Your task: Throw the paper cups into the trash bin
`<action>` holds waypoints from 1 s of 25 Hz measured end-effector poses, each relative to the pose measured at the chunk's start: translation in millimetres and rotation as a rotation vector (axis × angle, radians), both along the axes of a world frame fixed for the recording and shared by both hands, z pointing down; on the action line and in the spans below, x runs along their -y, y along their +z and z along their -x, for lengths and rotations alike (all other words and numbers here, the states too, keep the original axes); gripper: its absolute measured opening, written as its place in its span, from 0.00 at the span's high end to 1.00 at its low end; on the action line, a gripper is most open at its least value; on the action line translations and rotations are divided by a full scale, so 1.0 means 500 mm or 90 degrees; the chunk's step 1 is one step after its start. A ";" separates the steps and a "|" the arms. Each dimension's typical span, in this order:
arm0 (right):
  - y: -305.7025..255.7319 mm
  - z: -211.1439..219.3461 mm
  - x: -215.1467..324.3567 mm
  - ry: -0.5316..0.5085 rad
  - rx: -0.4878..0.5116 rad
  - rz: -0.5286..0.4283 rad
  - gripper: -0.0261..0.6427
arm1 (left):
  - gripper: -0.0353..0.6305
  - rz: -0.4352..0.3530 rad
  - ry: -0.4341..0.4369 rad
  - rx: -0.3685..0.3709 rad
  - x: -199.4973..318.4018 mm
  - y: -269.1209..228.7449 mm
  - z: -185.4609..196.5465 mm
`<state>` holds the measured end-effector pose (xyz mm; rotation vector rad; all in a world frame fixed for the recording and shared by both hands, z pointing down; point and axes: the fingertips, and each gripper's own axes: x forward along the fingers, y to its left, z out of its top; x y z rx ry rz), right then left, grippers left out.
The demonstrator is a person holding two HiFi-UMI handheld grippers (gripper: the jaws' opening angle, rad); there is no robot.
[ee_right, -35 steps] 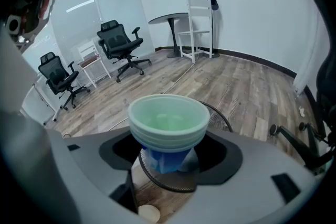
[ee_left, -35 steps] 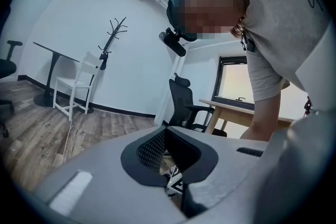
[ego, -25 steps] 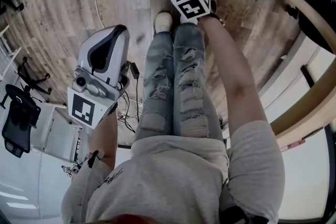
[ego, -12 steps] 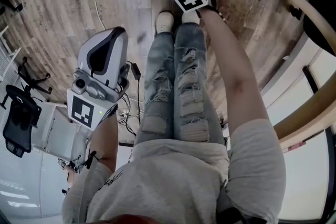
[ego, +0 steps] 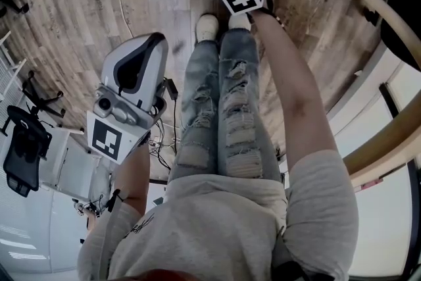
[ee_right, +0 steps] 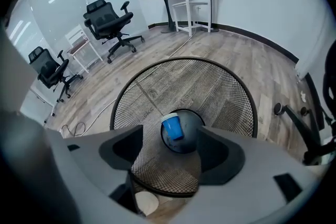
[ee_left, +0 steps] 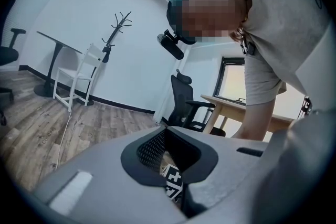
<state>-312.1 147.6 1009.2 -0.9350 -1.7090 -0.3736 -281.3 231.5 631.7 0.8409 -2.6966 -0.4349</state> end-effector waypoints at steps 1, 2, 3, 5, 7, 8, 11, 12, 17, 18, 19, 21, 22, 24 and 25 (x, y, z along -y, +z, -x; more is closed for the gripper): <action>-0.001 0.000 0.003 0.000 0.002 -0.005 0.52 | 0.94 0.001 0.001 0.002 0.000 -0.002 -0.001; -0.003 0.000 0.004 0.000 0.004 -0.006 0.52 | 0.94 0.002 0.002 0.003 0.000 -0.004 -0.002; -0.006 0.000 0.003 0.000 0.006 -0.005 0.52 | 0.94 0.003 0.003 0.005 0.000 -0.006 -0.003; -0.015 0.004 0.004 0.002 0.013 -0.002 0.52 | 0.94 0.004 0.005 0.007 0.003 -0.010 -0.004; -0.024 0.008 0.004 0.002 0.020 0.002 0.52 | 0.94 0.005 0.008 0.009 0.008 -0.014 -0.003; -0.028 0.010 0.003 0.002 0.023 0.006 0.52 | 0.94 0.005 0.009 0.010 0.011 -0.016 -0.002; -0.050 0.015 -0.007 0.003 0.030 0.022 0.52 | 0.94 0.005 0.014 0.014 0.016 -0.024 0.000; -0.059 0.016 -0.010 0.003 0.034 0.027 0.52 | 0.94 0.006 0.015 0.016 0.018 -0.027 0.000; -0.113 0.018 -0.020 -0.001 0.053 0.041 0.52 | 0.94 0.010 0.020 0.028 0.022 -0.056 0.005; -0.127 0.019 -0.022 -0.001 0.057 0.045 0.52 | 0.94 0.010 0.021 0.030 0.024 -0.063 0.005; -0.142 0.019 -0.022 -0.001 0.060 0.050 0.52 | 0.94 0.010 0.021 0.031 0.026 -0.069 0.005; -0.172 0.019 -0.022 0.003 0.064 0.057 0.52 | 0.94 0.011 0.024 0.031 0.030 -0.080 0.002; -0.186 0.021 -0.021 0.009 0.068 0.062 0.52 | 0.94 0.013 0.025 0.032 0.031 -0.086 0.001; -0.215 0.027 -0.020 0.024 0.077 0.073 0.52 | 0.94 0.017 0.026 0.038 0.031 -0.095 0.001; -0.230 0.030 -0.018 0.031 0.079 0.077 0.52 | 0.94 0.018 0.023 0.041 0.029 -0.100 0.001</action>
